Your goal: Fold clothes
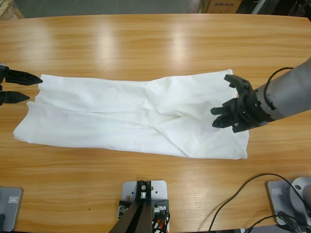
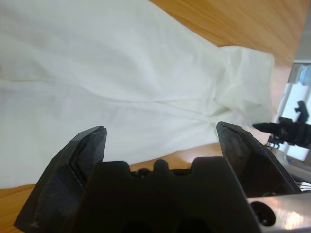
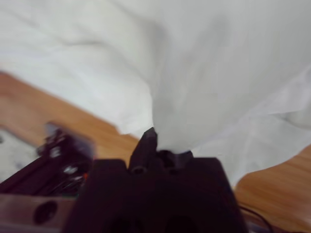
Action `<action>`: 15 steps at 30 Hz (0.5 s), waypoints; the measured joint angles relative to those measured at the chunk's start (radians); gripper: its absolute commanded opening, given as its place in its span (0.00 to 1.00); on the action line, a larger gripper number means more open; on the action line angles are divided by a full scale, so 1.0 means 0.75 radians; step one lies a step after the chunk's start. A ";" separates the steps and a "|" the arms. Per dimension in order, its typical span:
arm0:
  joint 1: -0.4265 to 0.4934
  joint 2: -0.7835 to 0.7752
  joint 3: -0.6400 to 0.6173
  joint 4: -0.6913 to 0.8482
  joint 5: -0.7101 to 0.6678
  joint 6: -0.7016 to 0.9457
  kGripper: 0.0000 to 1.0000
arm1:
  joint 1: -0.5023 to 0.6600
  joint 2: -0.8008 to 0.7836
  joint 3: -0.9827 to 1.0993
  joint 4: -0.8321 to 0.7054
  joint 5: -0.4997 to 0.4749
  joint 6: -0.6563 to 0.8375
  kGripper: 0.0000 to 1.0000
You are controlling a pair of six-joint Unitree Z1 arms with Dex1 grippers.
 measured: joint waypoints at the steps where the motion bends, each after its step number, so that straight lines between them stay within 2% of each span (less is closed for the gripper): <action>1: 0.000 0.000 0.000 0.001 0.000 0.000 0.87 | -0.008 -0.017 -0.010 0.000 0.029 0.000 0.00; 6: 0.000 -0.011 0.000 0.009 0.000 0.000 0.87 | -0.135 -0.085 -0.061 0.000 0.184 -0.010 0.00; 15: 0.000 -0.014 0.000 0.010 0.000 0.000 0.87 | -0.359 -0.086 -0.157 0.000 0.367 -0.061 0.00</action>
